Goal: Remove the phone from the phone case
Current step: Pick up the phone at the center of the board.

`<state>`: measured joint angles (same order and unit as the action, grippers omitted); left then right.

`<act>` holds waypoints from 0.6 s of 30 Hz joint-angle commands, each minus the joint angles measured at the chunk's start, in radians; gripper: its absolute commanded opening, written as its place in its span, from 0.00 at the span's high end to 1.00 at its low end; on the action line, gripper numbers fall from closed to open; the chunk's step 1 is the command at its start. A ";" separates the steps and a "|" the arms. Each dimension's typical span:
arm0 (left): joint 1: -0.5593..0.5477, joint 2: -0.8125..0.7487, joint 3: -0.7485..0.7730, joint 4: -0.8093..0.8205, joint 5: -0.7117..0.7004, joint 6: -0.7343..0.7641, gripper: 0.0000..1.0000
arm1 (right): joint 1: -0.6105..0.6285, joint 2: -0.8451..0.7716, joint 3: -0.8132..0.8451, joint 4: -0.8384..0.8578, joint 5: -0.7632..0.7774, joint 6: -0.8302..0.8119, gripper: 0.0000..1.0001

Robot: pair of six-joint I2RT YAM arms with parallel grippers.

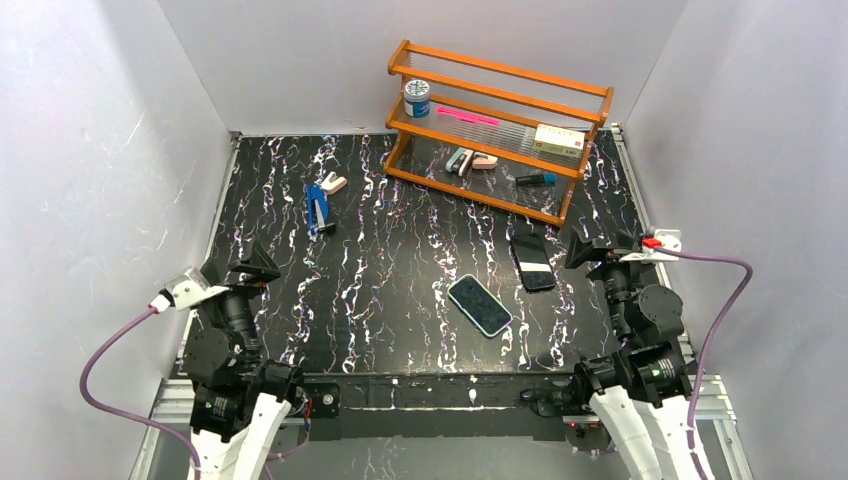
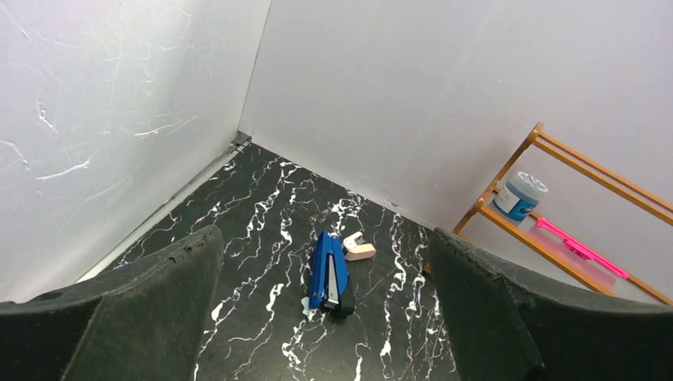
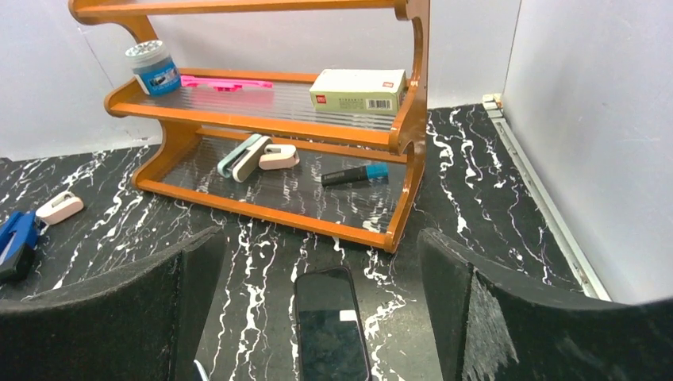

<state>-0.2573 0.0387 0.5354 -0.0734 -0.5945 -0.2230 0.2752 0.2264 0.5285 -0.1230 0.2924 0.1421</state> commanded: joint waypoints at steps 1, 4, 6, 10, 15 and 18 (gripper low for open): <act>0.000 0.040 0.013 0.004 -0.003 -0.011 0.02 | 0.005 0.049 0.041 0.021 -0.007 0.036 0.01; 0.000 0.069 0.019 0.000 0.032 -0.013 0.02 | 0.004 0.091 0.073 -0.011 -0.017 0.085 0.01; 0.000 0.093 0.025 -0.002 0.037 -0.021 0.02 | 0.004 0.129 0.100 -0.045 -0.022 0.131 0.01; -0.001 0.153 0.058 -0.066 0.058 -0.017 0.02 | 0.005 0.248 0.202 -0.198 -0.027 0.175 0.01; -0.002 0.231 0.116 -0.169 0.157 -0.005 0.02 | 0.005 0.420 0.352 -0.394 -0.077 0.228 0.01; -0.001 0.289 0.167 -0.211 0.238 -0.009 0.02 | 0.005 0.516 0.409 -0.488 -0.176 0.261 0.01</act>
<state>-0.2573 0.2649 0.6205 -0.2134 -0.4664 -0.2333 0.2752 0.6514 0.8486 -0.4427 0.2302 0.3389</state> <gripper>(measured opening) 0.981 0.985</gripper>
